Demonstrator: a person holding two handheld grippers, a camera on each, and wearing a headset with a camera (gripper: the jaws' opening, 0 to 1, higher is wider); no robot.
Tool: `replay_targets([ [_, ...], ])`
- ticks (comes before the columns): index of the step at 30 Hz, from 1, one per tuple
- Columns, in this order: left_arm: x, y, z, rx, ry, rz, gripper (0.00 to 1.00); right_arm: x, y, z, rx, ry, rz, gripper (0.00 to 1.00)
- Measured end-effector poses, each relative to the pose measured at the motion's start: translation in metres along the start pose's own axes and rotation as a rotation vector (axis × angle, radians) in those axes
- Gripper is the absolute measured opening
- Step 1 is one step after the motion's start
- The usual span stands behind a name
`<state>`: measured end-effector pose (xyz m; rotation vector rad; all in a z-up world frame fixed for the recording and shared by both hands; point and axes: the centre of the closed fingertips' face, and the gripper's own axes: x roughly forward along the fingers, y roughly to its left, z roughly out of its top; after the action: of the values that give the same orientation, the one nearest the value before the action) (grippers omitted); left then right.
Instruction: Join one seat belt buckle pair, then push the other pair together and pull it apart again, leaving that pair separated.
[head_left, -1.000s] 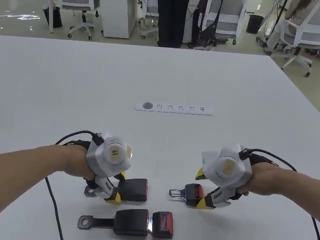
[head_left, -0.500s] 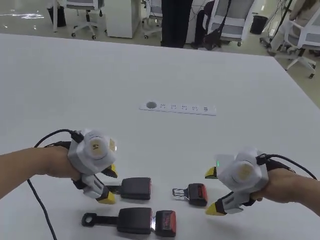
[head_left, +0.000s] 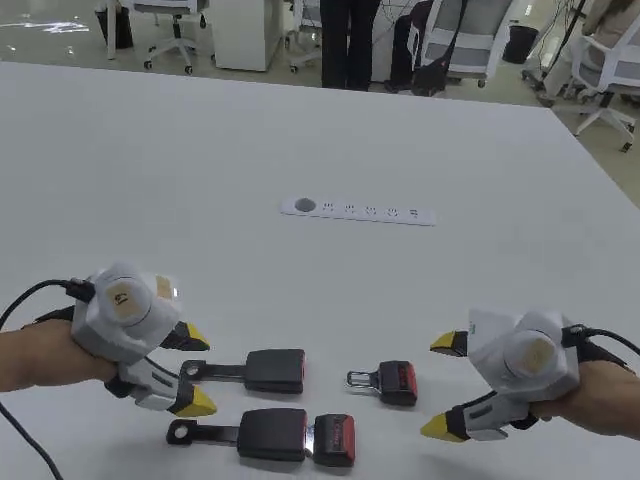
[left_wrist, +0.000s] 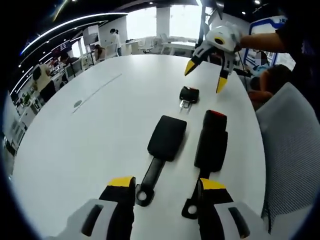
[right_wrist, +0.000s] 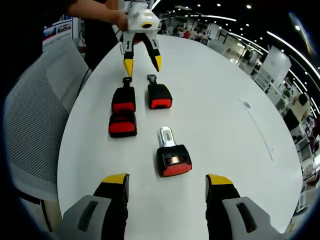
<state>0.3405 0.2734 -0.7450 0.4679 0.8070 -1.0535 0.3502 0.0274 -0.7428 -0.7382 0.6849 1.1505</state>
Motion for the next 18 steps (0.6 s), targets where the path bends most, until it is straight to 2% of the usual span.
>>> replay_targets([
  [3, -0.002, -0.003, -0.006, -0.042, -0.037, 0.021, 0.52, -0.003, 0.006, 0.0, 0.031, -0.028, -0.018, 0.62],
  [6, -0.007, -0.01, -0.006, -0.089, -0.101, 0.039, 0.54, -0.006, 0.009, 0.0, 0.062, -0.048, -0.04, 0.64],
  [10, -0.016, -0.015, -0.005, -0.135, -0.184, 0.086, 0.59, -0.01, 0.014, -0.001, 0.14, -0.103, -0.084, 0.68],
  [12, -0.021, -0.021, -0.007, -0.16, -0.212, 0.097, 0.61, -0.013, 0.019, -0.001, 0.173, -0.127, -0.101, 0.7],
  [13, -0.025, -0.019, -0.01, -0.175, -0.228, 0.116, 0.62, -0.013, 0.021, -0.001, 0.187, -0.143, -0.11, 0.71],
  [18, -0.033, -0.027, -0.019, -0.199, -0.265, 0.149, 0.7, -0.013, 0.036, -0.004, 0.252, -0.185, -0.133, 0.8],
])
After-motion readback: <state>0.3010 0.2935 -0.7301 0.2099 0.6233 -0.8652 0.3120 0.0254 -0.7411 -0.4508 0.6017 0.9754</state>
